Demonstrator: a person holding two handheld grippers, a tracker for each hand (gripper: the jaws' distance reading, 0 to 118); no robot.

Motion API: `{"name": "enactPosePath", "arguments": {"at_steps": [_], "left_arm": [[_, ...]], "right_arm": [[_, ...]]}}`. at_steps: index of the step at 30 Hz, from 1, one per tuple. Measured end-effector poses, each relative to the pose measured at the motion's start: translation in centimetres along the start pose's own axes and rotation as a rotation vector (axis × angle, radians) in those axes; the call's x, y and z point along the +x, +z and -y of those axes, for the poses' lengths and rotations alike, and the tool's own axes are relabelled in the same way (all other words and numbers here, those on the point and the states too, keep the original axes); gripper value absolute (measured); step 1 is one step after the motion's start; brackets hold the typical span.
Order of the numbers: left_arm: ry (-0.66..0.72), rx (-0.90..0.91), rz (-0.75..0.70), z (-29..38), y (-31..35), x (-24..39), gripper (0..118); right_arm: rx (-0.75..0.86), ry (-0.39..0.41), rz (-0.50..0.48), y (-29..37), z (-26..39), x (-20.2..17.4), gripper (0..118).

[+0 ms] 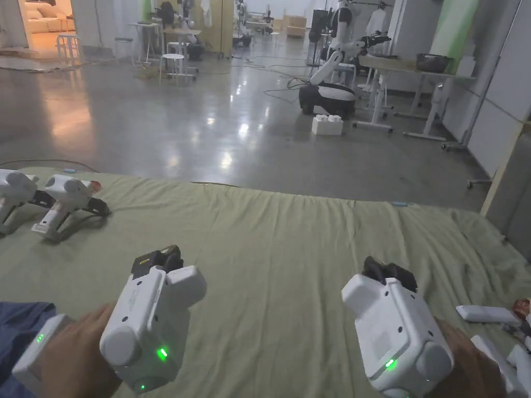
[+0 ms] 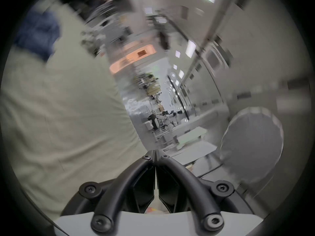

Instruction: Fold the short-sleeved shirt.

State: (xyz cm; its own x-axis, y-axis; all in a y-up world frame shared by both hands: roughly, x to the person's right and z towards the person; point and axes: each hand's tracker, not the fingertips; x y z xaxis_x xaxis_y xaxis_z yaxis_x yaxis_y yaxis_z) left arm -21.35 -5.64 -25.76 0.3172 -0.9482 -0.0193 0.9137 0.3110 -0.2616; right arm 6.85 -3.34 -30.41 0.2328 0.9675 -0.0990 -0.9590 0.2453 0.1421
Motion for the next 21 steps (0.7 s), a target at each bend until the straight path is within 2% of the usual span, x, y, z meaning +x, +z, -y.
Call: {"name": "enactPosePath", "arguments": {"at_steps": [2, 3, 5, 6, 7, 9, 10, 13, 15, 17, 18, 20, 21], "left_arm": [[-0.098, 0.018, 0.024, 0.4, -0.1, 0.6, 0], [-0.095, 0.015, 0.039, 0.8, -0.1, 0.8, 0], [-0.032, 0.013, 0.052, 0.9, -0.1, 0.5, 0], [0.073, 0.001, 0.067, 0.8, -0.2, 0.1, 0], [0.187, -0.015, 0.073, 1.0, -0.2, -0.5, 0], [0.445, -0.051, 0.076, 0.9, -0.5, -1.8, 0], [0.615, -0.057, 0.092, 1.1, -0.7, -2.6, 0], [1.135, -0.056, 0.154, 2.5, -0.9, -4.3, 0], [1.31, -0.066, 0.154, 3.2, -1.0, -4.2, 0], [1.403, -0.064, 0.126, 3.6, -0.9, -4.1, 0], [1.441, -0.053, 0.109, 3.7, -0.6, -4.0, 0], [1.475, -0.037, 0.079, 3.6, -0.2, -4.0, 0], [1.472, -0.032, 0.078, 3.6, 0.0, -4.1, 0]], "right_arm": [[-0.005, -0.002, -0.022, 0.1, 0.3, 0.2, 0], [-0.014, -0.003, -0.013, 0.1, 0.2, 0.1, 0], [-0.025, -0.015, -0.004, 0.2, 0.1, 0.1, 0], [-0.036, -0.078, -0.019, -0.6, 0.8, 0.0, 0], [-0.053, -0.173, -0.035, -0.7, 0.9, 0.4, 0], [-0.099, -0.434, -0.075, -0.9, 1.1, 1.6, 0], [-0.116, -0.597, -0.086, -0.5, 1.4, 2.5, 0], [-0.141, -0.994, -0.084, -0.3, 2.1, 3.8, 0], [-0.116, -1.215, -0.078, -0.2, 2.8, 4.0, 0], [-0.123, -1.381, -0.049, 0.3, 3.3, 4.0, 0], [-0.132, -1.421, -0.025, 0.1, 4.0, 3.3, 0], [-0.148, -1.451, 0.011, 0.5, 4.1, 3.1, 0], [-0.142, -1.431, 0.008, 0.5, 4.1, 3.1, 0]]}}
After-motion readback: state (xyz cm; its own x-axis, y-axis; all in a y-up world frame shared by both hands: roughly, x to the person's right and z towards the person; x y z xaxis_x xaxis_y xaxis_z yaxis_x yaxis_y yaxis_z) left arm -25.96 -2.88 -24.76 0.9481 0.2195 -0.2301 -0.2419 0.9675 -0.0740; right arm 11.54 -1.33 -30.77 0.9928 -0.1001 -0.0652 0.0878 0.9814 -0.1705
